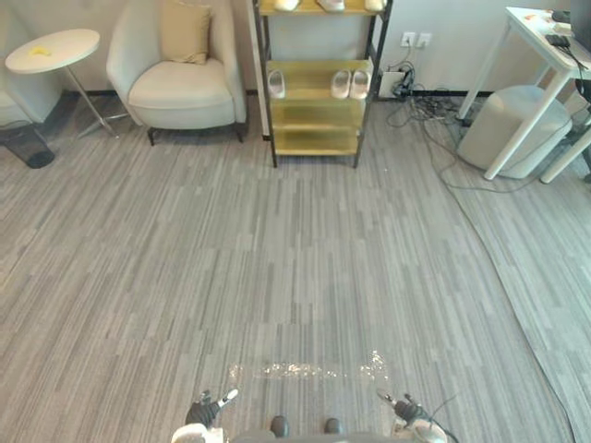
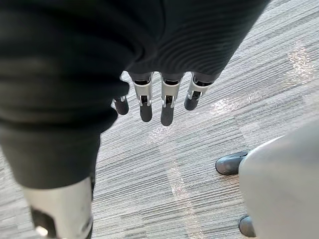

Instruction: Organize the slippers on the shoe rack

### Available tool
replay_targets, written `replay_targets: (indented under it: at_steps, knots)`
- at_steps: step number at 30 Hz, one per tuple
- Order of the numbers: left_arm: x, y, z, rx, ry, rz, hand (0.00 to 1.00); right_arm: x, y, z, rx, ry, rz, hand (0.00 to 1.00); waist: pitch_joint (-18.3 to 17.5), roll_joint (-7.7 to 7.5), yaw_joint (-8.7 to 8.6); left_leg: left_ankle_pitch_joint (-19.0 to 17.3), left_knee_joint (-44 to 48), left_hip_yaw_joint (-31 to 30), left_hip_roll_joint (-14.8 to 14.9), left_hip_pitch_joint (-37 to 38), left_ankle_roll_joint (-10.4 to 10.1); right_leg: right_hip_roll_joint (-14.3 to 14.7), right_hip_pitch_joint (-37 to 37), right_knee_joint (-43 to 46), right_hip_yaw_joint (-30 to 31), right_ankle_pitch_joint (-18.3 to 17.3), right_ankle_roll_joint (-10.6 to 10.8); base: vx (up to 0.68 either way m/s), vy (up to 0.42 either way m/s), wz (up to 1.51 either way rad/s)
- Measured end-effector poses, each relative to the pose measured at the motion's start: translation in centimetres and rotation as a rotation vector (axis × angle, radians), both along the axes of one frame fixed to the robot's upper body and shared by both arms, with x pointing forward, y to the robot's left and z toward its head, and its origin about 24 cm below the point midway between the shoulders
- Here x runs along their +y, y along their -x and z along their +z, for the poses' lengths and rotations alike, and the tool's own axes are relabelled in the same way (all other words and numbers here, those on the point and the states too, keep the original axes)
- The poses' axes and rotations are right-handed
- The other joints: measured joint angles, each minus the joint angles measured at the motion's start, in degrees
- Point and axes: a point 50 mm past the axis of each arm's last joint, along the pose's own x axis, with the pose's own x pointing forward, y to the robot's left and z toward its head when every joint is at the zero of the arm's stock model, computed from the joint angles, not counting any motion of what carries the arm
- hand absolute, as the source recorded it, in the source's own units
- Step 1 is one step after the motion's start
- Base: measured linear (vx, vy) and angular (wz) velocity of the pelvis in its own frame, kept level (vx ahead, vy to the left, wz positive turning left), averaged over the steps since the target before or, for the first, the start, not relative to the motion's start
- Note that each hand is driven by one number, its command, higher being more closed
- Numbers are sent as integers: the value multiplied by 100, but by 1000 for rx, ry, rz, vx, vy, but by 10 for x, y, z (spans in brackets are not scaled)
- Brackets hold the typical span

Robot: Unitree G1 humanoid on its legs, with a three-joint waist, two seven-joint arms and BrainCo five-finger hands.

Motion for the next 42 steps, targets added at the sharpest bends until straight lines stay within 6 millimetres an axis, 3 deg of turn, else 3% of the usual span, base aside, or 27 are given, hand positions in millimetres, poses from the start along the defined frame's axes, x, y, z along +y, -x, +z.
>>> replay_targets:
  at_steps: [3,5,9,10,11,12,13,15,16,18,19,20,22,24,26,28,29,30,31,33,34,35,36,37,39,40,42]
  knots:
    - [0,-6,3,-39,13,43,0,-1,-2,3,-33,10,-9,0,94,0,82,-136,1498,515,220,-644,-102,26,72,93,56,-114,-104,3,-5,-3]
    - [-7,-13,6,-76,41,77,0,-2,-6,5,-41,16,-8,0,180,18,138,-337,2340,699,405,-1177,-10,-13,60,254,143,-210,-157,88,38,-20]
    - [-19,-19,8,-116,73,86,0,-1,-17,7,-66,18,1,0,176,84,247,-144,1372,787,350,-1620,-90,-314,98,289,424,-437,41,210,143,-37]
    - [-19,-19,7,-116,73,87,0,-1,-21,8,-74,18,6,0,164,116,277,210,572,730,299,-1579,-128,-394,82,290,573,-548,161,323,245,-55]
    - [-20,-18,6,-111,77,88,0,0,-21,9,-75,18,8,0,139,130,327,774,289,742,283,-1469,-17,-460,101,320,669,-678,284,371,270,-54]
    - [-20,-18,6,-110,77,87,0,4,-21,8,-72,7,10,0,92,64,358,701,308,819,165,-1445,140,-555,106,338,756,-752,305,533,307,-45]
    - [-16,-19,8,-119,67,97,0,14,-19,6,-68,-17,18,0,57,-124,402,387,526,1009,62,-1488,268,-738,105,474,767,-745,329,486,238,-30]
    - [-14,-22,9,-126,67,108,0,20,-19,5,-66,-27,39,0,39,-182,511,138,753,1144,69,-1405,360,-795,30,871,786,-770,375,457,207,-34]
    - [-15,-22,9,-123,66,105,0,24,-18,5,-62,-29,67,0,31,-224,535,-71,774,1242,58,-1138,419,-835,-134,1604,819,-820,520,520,217,-38]
    - [-15,-22,8,-116,59,78,0,27,-22,7,-81,-28,102,0,18,-264,526,-360,714,1279,-11,-711,461,-898,-844,3568,847,-609,1083,455,169,-22]
    - [-15,-24,8,-113,55,63,0,27,-25,9,-102,-28,102,0,19,-303,498,-522,686,1273,-52,-428,467,-919,-1318,4779,860,-526,1238,416,109,-2]
    - [-16,-28,9,-116,57,58,0,26,-27,10,-110,-23,102,0,17,-308,489,-629,616,1253,-54,-138,461,-921,-1658,5444,698,-561,1160,431,93,5]
    - [-19,-30,9,-109,67,57,0,24,-30,13,-135,-16,95,0,45,-267,402,-687,223,1133,-40,477,455,-1003,-2164,5778,109,-722,862,447,37,25]
    - [-25,-36,10,-121,82,52,0,22,-37,16,-158,-8,92,0,90,-245,246,-683,-246,917,72,1098,451,-991,-2495,5075,-592,-873,555,531,-32,56]
    - [-28,-38,10,-121,89,40,0,19,-40,17,-164,-2,88,0,98,-236,162,-682,-469,786,205,1430,451,-866,-2720,3607,-978,-645,315,626,-105,55]
    - [-29,-41,10,-121,85,12,0,18,-40,17,-159,2,90,0,121,-295,131,-685,-603,553,202,1657,445,-723,-2758,1977,-959,145,161,575,-159,66]
    - [-28,-38,9,-111,83,13,0,14,-36,14,-136,8,92,0,113,-304,88,-709,-633,291,212,1832,396,-602,-2671,1526,-780,1194,-38,648,-204,53]
    - [-34,-38,8,-102,100,20,0,6,-43,17,-141,30,96,0,114,-52,103,-645,-603,104,453,1900,195,-449,-2548,1598,-885,1090,-136,652,-208,39]
    - [-34,-35,6,-92,102,24,0,3,-47,18,-148,33,83,0,134,9,121,-470,-517,-21,513,1853,-68,-421,-2559,1698,-930,915,-145,624,-209,15]
    - [-37,-34,5,-88,116,53,0,5,-48,17,-142,21,69,0,162,82,95,81,83,-291,554,1765,-236,-331,-2258,1812,-1090,481,-174,590,-248,20]
    - [-35,-32,5,-87,118,79,0,6,-45,16,-135,22,75,0,189,140,73,315,1005,-362,597,1497,-275,-246,-1905,1656,-1176,347,-190,588,-242,11]
    - [-35,-28,4,-83,125,101,0,11,-46,16,-138,17,105,0,229,216,109,1078,2494,-345,713,952,-400,-113,-1394,1347,-1130,240,-232,463,-129,-3]
    - [-34,-26,4,-85,123,110,0,15,-48,17,-147,12,120,0,255,217,178,1301,3232,-318,827,612,-471,-14,-1155,1178,-1083,204,-247,642,-80,-36]
    - [-32,-29,6,-102,119,116,0,23,-49,17,-153,-5,121,0,265,297,264,767,4381,-142,1016,-11,-343,163,-720,924,-949,120,-326,491,-11,-46]
    - [-22,-36,11,-142,91,113,0,36,-57,19,-173,-34,121,0,361,120,391,-18,4691,151,960,-904,-154,131,-115,596,-707,29,-309,492,-30,-58]
    - [-21,-39,13,-157,88,111,0,42,-56,18,-171,-50,117,0,417,28,438,-272,4201,345,925,-1201,-133,74,99,464,-612,15,-281,425,-11,-57]
    - [-18,-40,15,-164,78,110,0,41,-60,20,-180,-49,112,0,417,-6,506,-319,2435,485,687,-1596,-54,-94,364,283,-504,-129,-54,472,118,-40]
